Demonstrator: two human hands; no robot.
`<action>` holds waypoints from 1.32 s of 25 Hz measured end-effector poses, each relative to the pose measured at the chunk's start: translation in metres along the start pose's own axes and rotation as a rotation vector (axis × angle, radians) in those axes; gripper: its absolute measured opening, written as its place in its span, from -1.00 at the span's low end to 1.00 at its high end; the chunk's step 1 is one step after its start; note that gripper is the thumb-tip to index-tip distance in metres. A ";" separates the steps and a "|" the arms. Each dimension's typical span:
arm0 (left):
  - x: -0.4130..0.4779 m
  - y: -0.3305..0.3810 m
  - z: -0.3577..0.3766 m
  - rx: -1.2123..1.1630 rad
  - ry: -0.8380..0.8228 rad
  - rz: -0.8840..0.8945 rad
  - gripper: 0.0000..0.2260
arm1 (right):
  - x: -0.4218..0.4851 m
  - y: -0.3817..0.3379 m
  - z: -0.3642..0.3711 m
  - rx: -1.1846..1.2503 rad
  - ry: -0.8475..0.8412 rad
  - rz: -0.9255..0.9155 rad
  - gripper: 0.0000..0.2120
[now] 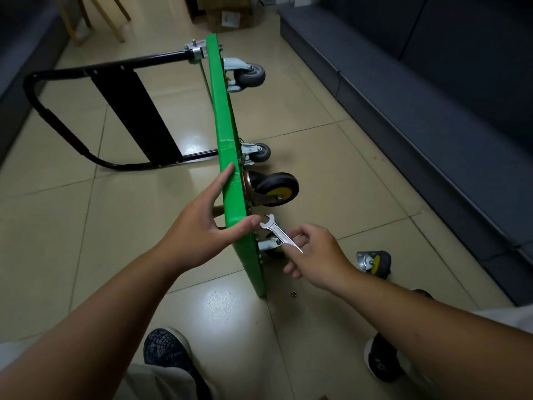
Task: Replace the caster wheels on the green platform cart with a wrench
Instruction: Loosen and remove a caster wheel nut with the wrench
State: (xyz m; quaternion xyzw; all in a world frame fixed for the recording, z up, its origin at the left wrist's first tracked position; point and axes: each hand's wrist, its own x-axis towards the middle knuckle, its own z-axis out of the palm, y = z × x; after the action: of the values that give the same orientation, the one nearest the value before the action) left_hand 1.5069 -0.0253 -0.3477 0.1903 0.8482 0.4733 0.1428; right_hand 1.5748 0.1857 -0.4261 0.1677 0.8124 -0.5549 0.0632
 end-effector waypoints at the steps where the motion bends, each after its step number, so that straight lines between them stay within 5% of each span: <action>1: 0.000 0.000 0.000 -0.003 0.001 -0.001 -0.08 | -0.004 -0.009 0.003 0.004 -0.014 -0.004 -0.91; 14: 0.000 -0.002 -0.001 -0.011 0.002 0.009 -0.02 | -0.007 -0.045 0.022 0.129 -0.084 -0.047 -0.90; 24: -0.001 -0.004 -0.003 -0.061 -0.003 -0.003 -0.04 | 0.000 0.010 0.054 0.275 -0.104 -0.163 -0.73; 28: 0.001 -0.003 -0.003 -0.106 0.002 0.004 -0.05 | 0.027 0.039 0.052 -0.002 0.065 -0.354 -0.71; 33: 0.001 -0.003 -0.002 -0.119 0.017 0.019 -0.07 | 0.059 0.037 0.047 -0.382 -0.025 -0.444 -0.70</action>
State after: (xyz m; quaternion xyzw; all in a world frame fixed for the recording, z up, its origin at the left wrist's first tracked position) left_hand 1.5051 -0.0273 -0.3491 0.1854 0.8180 0.5257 0.1421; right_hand 1.5280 0.1664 -0.4935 -0.0360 0.9182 -0.3940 -0.0195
